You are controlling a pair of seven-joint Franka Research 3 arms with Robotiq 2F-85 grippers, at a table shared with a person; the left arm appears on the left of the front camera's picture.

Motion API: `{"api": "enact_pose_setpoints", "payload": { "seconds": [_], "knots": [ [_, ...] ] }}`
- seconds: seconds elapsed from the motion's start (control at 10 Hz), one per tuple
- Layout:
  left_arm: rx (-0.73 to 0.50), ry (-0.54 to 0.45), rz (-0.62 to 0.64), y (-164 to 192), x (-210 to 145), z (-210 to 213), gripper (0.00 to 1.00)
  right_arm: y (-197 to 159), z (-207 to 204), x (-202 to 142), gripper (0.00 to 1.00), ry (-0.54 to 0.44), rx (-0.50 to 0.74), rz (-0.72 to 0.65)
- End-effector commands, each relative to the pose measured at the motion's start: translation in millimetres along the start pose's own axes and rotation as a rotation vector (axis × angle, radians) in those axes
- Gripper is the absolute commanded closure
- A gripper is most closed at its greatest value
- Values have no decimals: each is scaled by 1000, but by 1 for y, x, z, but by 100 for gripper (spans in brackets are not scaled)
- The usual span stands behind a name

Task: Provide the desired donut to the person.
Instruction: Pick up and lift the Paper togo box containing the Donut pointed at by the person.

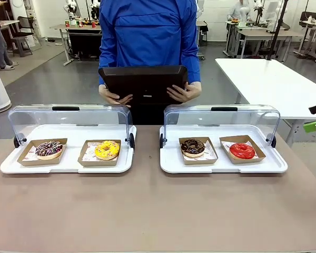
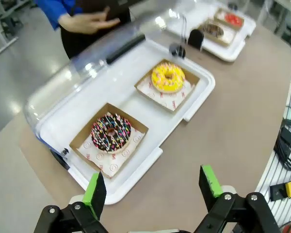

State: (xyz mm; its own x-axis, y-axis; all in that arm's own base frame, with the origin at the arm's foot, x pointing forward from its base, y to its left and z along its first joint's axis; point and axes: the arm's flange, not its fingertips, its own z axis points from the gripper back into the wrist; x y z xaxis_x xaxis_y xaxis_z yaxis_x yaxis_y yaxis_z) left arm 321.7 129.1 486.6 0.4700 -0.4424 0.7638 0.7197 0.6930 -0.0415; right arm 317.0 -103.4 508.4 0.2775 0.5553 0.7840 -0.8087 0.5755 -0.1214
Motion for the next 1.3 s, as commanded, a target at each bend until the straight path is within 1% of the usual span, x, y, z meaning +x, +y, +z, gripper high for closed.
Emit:
{"api": "enact_pose_setpoints", "payload": {
  "seconds": [0.0,0.2,0.3,0.8,1.1,1.2],
  "knots": [
    [28,-79,-3,-80,-51,-21,0,58,-23,-29,0,-57,23,37],
    [62,-137,-3,-83,-45,-16,0,61,-20,-25,0,-99,4,54],
    [57,-134,-33,-82,-38,-14,0,61,-19,-22,0,-122,-7,53],
    [64,-158,-51,-79,-35,-7,0,65,-13,-17,0,-135,-15,77],
    [66,-165,-37,-77,-36,-8,0,67,-15,-15,0,-143,-14,86],
    [71,-164,-45,-80,-34,-12,0,67,-22,-13,0,-113,3,92]
  ]
}}
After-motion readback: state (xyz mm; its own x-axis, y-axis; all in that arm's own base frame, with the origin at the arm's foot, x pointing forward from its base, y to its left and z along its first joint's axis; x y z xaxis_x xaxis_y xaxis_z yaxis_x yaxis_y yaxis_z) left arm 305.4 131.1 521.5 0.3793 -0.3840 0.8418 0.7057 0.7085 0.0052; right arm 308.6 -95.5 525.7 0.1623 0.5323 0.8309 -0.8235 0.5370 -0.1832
